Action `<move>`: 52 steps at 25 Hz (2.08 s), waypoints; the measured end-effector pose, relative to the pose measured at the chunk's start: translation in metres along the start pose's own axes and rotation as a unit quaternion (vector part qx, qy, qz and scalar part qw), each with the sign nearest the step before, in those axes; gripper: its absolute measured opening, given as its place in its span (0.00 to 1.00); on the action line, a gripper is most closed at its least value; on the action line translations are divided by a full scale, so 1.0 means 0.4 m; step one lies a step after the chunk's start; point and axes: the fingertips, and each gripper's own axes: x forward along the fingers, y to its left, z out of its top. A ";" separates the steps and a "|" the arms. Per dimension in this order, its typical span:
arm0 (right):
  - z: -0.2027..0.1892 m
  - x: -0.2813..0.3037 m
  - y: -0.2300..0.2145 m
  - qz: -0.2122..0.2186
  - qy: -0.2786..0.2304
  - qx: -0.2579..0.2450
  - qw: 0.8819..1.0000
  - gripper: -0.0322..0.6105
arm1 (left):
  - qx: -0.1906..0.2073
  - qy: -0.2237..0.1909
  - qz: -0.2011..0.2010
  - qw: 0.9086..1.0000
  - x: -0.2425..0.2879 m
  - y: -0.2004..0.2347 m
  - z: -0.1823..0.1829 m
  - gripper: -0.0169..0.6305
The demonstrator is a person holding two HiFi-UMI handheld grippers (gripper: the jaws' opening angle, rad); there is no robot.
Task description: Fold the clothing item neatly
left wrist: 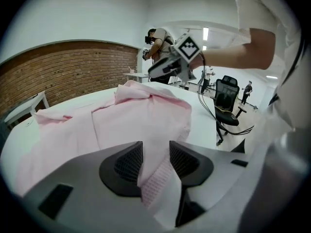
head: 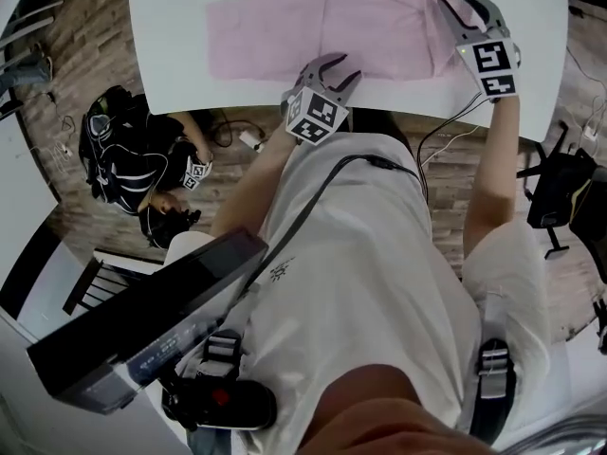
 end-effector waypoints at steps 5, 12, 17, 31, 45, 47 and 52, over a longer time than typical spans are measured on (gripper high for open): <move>-0.156 -0.110 0.214 0.060 0.044 0.086 0.994 0.26 | -0.025 -0.003 0.006 1.000 0.003 -0.001 -0.004 0.29; -0.275 -0.085 0.274 0.026 0.113 0.061 0.991 0.28 | -0.047 -0.010 0.022 0.999 -0.026 0.012 -0.016 0.29; -0.201 -0.096 0.203 0.007 0.088 0.057 0.994 0.10 | -0.053 -0.024 0.041 0.997 -0.042 0.044 0.006 0.29; -0.004 0.026 -0.318 -0.165 -0.013 0.079 0.983 0.10 | -0.086 -0.040 0.133 0.987 -0.152 0.196 0.014 0.29; -0.091 0.080 -0.285 -0.164 0.062 0.094 0.980 0.25 | -0.252 0.033 0.265 0.930 -0.395 0.354 -0.284 0.31; -0.095 0.048 -0.283 -0.175 0.061 0.095 0.978 0.25 | -0.267 0.040 0.260 0.927 -0.386 0.350 -0.292 0.31; -0.089 0.001 -0.250 -0.189 0.047 0.102 0.976 0.25 | -0.279 0.022 0.231 0.932 -0.373 0.344 -0.252 0.04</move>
